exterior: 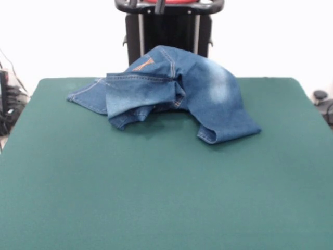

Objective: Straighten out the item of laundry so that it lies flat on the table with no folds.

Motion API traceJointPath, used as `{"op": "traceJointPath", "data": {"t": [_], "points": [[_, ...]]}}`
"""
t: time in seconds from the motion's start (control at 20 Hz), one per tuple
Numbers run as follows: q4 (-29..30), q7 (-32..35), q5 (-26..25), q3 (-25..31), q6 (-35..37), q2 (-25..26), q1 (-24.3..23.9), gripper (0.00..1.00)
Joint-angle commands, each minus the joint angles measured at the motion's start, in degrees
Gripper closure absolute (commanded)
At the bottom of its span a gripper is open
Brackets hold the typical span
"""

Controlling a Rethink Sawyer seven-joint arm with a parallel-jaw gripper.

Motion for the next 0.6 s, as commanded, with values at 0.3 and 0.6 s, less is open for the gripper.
{"op": "traceJointPath", "data": {"t": [0.3, 0.6], "points": [[2.24, 3.77, 16.03, 16.16, 18.70, -2.31, -0.92, 0.00], [4.38, -5.04, 22.99, 22.10, 23.43, -5.66, -3.39, 0.00]]}}
